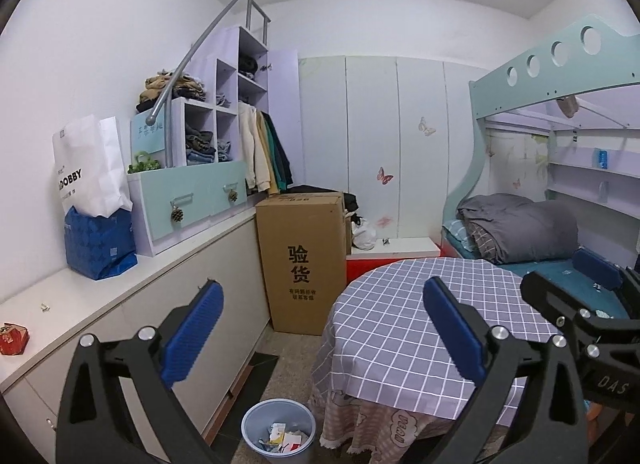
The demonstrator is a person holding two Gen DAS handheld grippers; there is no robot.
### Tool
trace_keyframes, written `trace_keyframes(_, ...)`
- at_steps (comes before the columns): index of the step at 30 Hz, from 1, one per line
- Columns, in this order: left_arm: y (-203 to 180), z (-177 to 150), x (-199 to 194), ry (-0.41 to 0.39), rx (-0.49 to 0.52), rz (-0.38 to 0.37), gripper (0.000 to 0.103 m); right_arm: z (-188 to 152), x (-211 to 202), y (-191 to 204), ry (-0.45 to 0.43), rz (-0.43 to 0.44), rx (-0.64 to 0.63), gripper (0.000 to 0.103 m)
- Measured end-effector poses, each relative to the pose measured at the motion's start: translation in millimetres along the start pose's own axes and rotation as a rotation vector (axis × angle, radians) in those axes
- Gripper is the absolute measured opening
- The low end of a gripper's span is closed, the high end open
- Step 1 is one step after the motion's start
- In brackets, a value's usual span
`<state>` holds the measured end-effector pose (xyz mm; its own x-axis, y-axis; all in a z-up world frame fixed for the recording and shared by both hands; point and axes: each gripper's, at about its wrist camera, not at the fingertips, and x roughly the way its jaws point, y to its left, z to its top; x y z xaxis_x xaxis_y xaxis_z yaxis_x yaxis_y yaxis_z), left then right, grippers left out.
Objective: Collect trash
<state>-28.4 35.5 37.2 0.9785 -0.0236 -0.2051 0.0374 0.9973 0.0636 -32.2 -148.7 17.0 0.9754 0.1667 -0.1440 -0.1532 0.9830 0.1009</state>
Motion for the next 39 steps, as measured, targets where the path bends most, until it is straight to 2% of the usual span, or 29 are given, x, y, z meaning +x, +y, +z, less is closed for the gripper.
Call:
trace_keyframes(5, -5.1, -3.0, -0.9, -0.003, 0.016, 0.005, 0.098, -1.3, -7.4, 0.2, -0.025, -0.020, -0.013, 0.096)
trace_keyframes(39, -1.7, -5.3, 3.5, 0.004, 0.013, 0.014, 0.098, -6.6, -3.9, 3.3, -0.001, 0.007, -0.029, 0.096)
